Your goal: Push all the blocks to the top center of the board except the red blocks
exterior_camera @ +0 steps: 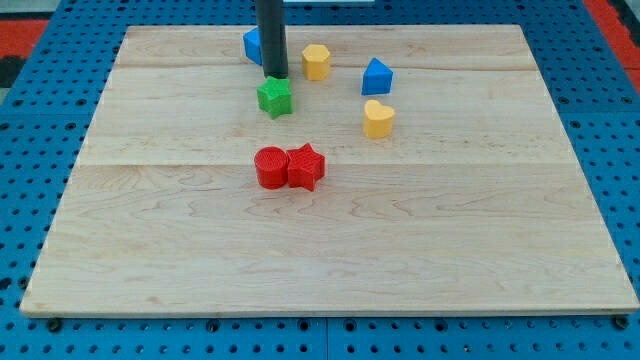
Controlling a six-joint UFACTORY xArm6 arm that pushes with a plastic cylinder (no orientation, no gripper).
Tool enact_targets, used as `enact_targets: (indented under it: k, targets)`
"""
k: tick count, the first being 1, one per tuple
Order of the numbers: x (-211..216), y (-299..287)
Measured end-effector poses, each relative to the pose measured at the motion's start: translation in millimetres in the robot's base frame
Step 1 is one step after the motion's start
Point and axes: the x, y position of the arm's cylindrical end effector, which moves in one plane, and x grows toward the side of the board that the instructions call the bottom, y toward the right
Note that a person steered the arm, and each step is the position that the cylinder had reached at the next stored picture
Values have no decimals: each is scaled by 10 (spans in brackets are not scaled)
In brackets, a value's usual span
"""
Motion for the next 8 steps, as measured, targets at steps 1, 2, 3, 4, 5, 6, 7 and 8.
enact_targets:
  k: [1, 2, 3, 4, 5, 6, 7, 8]
  targets:
    - [-53, -13]
    - [-141, -441]
    - [-446, -1108]
    - [-669, -905]
    - [-705, -320]
    - [-661, 25]
    - [-490, -309]
    - [-16, -539]
